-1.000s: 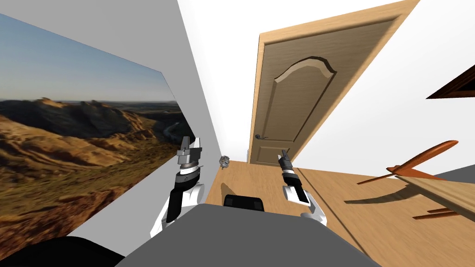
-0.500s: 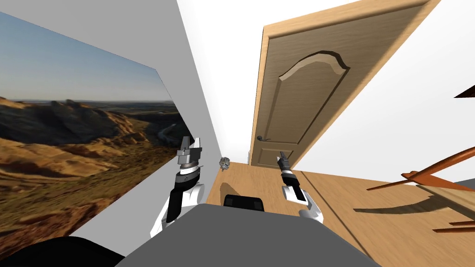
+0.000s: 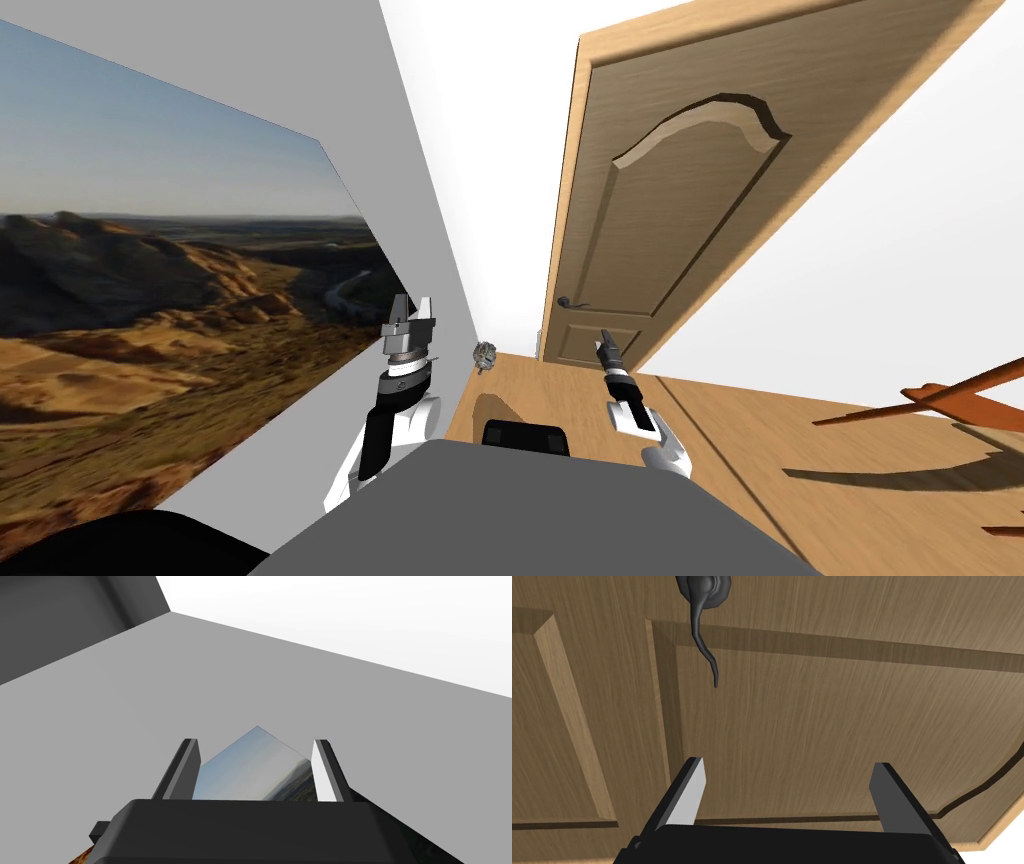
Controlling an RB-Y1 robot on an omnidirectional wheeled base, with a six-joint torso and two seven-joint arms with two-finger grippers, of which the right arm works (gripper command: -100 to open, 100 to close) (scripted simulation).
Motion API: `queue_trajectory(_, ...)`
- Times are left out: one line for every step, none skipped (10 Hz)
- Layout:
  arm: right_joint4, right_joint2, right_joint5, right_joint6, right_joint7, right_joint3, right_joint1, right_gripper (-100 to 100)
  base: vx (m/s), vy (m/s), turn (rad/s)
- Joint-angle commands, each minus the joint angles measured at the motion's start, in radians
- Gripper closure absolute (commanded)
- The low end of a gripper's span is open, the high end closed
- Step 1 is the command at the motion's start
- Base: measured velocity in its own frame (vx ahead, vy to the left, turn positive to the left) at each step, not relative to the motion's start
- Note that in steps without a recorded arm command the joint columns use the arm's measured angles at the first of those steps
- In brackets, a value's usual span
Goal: Pull the door open
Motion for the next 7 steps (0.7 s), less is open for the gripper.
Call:
queue_trajectory(0.042,-0.006,0.006,-0.008,-0.006,-0.005,-0.016,-100,0.089,0.008,0.025)
queue_trajectory(0.065,-0.008,0.011,-0.011,-0.009,-0.007,-0.026,-100,0.100,0.004,0.021)
queue_trajectory(0.089,-0.010,0.015,-0.015,-0.011,-0.010,-0.035,-100,0.102,0.012,0.024)
queue_trajectory(0.110,-0.011,0.019,-0.018,-0.014,-0.012,-0.043,-100,0.103,0.014,0.022)
queue_trajectory(0.131,-0.013,0.022,-0.022,-0.016,-0.014,-0.051,-100,0.097,0.002,0.021)
queue_trajectory(0.151,-0.014,0.026,-0.025,-0.019,-0.016,-0.059,-100,0.094,0.011,0.022)
queue_trajectory(0.171,-0.016,0.030,-0.028,-0.021,-0.018,-0.067,-100,0.103,0.003,0.016)
